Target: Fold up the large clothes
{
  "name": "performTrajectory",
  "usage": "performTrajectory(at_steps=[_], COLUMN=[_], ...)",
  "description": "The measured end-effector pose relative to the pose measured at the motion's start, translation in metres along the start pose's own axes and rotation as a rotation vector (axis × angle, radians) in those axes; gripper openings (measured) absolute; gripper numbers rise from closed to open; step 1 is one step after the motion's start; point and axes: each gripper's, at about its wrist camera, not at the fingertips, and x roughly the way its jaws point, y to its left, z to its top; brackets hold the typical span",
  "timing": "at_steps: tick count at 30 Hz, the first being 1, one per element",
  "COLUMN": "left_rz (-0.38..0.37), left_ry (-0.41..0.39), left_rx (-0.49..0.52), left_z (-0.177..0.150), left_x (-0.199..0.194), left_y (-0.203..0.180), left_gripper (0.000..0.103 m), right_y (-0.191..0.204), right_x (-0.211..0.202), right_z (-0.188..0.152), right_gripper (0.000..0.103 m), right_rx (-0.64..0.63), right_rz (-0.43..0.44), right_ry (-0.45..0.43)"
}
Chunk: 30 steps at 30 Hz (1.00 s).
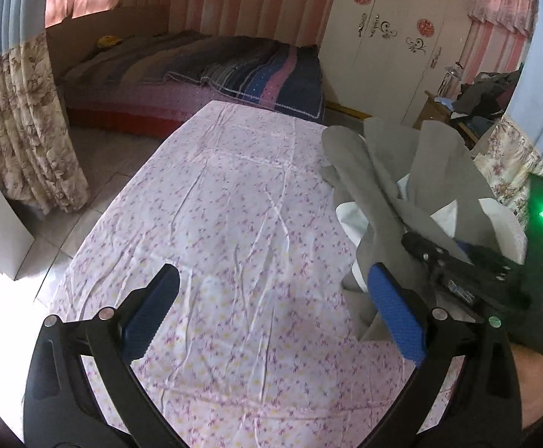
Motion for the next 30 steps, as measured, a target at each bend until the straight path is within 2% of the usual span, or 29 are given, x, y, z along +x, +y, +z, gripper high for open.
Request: performTrajectory(at_steps=[2, 5, 6, 9, 12, 15, 17, 21, 23, 26, 28, 30], left_rz=[-0.012, -0.030, -0.035, -0.069, -0.109, -0.145, -0.176, -0.213, -0.194, -0.047, 0.021, -0.002], left_ry=[-0.003, -0.008, -0.012, -0.007, -0.012, -0.034, -0.042, -0.068, -0.075, -0.039, -0.025, -0.002], left_rx=[-0.005, 0.004, 0.010, 0.025, 0.058, 0.099, 0.133, 0.207, 0.231, 0.273, 0.238, 0.132], left_z=[-0.001, -0.004, -0.005, -0.008, -0.010, -0.012, -0.011, -0.007, -0.007, -0.015, -0.021, -0.024], left_x=[-0.006, -0.016, -0.018, -0.020, -0.017, -0.015, -0.014, -0.008, 0.004, 0.041, 0.058, 0.065], left_y=[-0.003, -0.015, -0.022, -0.045, -0.078, -0.117, -0.144, -0.200, -0.219, -0.234, -0.230, -0.214], left_gripper=[0.100, 0.100, 0.100, 0.100, 0.100, 0.100, 0.100, 0.100, 0.100, 0.100, 0.100, 0.100], right_y=[-0.001, -0.015, -0.023, -0.059, -0.100, -0.143, -0.169, -0.219, -0.238, -0.264, -0.262, -0.256], right_x=[-0.030, -0.086, -0.104, -0.143, -0.161, -0.167, -0.167, -0.172, -0.173, -0.171, -0.169, -0.162], right_z=[0.002, 0.001, 0.001, -0.007, -0.018, -0.029, -0.033, -0.033, -0.029, -0.021, -0.015, -0.008], right_gripper=[0.081, 0.089, 0.093, 0.095, 0.096, 0.097, 0.097, 0.097, 0.097, 0.097, 0.097, 0.097], right_rx=[-0.005, 0.022, 0.038, 0.079, 0.132, 0.191, 0.199, 0.181, 0.188, 0.240, 0.242, 0.206], right_rz=[0.001, -0.003, -0.048, -0.176, -0.250, -0.279, -0.310, -0.356, -0.366, -0.338, -0.327, -0.307], right_ry=[-0.059, -0.159, -0.193, -0.249, -0.258, -0.239, -0.202, -0.200, -0.199, -0.222, -0.252, -0.281])
